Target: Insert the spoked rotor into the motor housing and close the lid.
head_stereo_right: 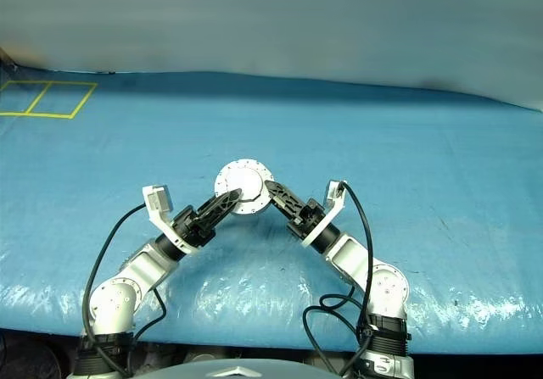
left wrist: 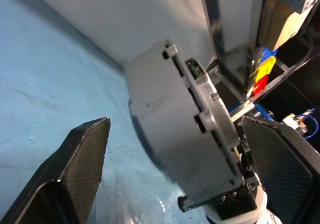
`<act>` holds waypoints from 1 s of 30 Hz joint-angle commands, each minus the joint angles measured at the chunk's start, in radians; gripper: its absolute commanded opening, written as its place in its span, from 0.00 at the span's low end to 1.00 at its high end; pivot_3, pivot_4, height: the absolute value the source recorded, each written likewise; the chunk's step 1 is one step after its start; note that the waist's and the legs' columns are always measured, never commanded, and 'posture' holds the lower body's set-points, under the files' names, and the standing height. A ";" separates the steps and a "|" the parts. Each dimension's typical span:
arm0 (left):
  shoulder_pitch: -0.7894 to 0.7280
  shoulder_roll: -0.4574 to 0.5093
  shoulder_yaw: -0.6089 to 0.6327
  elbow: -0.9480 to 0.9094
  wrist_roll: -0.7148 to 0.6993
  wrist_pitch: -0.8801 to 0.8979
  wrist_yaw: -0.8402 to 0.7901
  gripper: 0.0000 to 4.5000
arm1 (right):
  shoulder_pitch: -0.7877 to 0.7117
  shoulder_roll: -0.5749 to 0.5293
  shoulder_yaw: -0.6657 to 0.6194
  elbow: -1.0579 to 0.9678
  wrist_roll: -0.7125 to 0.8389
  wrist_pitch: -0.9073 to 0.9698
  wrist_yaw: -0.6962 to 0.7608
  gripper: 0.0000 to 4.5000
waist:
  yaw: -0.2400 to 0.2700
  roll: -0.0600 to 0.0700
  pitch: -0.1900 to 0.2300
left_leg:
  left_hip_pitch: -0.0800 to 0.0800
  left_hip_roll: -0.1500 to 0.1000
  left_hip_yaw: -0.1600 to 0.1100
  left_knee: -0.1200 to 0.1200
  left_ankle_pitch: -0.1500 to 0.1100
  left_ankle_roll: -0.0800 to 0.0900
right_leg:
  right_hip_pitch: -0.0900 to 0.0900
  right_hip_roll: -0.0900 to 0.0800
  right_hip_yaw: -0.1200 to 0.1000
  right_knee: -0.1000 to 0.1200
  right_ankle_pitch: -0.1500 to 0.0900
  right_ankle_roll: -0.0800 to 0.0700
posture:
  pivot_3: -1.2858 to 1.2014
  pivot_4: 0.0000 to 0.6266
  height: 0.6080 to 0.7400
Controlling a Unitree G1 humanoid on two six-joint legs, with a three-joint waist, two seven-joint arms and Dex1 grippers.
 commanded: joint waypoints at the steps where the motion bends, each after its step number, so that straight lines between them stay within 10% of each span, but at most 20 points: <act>1: -0.022 -0.035 -0.018 -0.035 -0.070 0.023 -0.003 1.00 | -0.028 0.003 0.020 -0.067 0.050 -0.004 0.010 0.27 | -0.001 0.000 0.000 | 0.000 0.000 0.000 0.000 0.000 0.000 | 0.000 0.000 0.000 0.000 0.001 -0.001 | 0.52 0.24 1.00; 12: -0.078 -0.147 0.032 0.084 -0.088 0.014 0.124 1.00 | -0.025 -0.017 0.034 -0.068 0.028 -0.020 -0.010 0.27 | 0.002 0.000 0.000 | 0.000 0.000 0.000 0.002 0.000 0.000 | 0.001 0.000 0.000 0.000 0.001 0.002 | 0.52 0.24 1.00; 19: -0.046 -0.137 0.010 0.071 -0.097 0.074 0.149 0.60 | -0.028 -0.016 0.036 -0.052 0.011 -0.034 -0.023 0.27 | 0.001 0.000 0.000 | 0.000 0.000 0.000 0.002 0.000 0.000 | 0.000 0.000 0.000 0.000 0.001 0.001 | 0.52 0.24 1.00; 30: -0.012 -0.087 -0.017 0.033 -0.177 0.139 0.118 0.59 | -0.044 0.007 0.048 -0.034 -0.010 -0.054 -0.048 0.27 | 0.001 0.000 0.000 | 0.000 0.000 0.000 0.002 0.000 0.000 | 0.001 0.000 0.001 0.000 0.001 0.001 | 0.52 0.24 1.00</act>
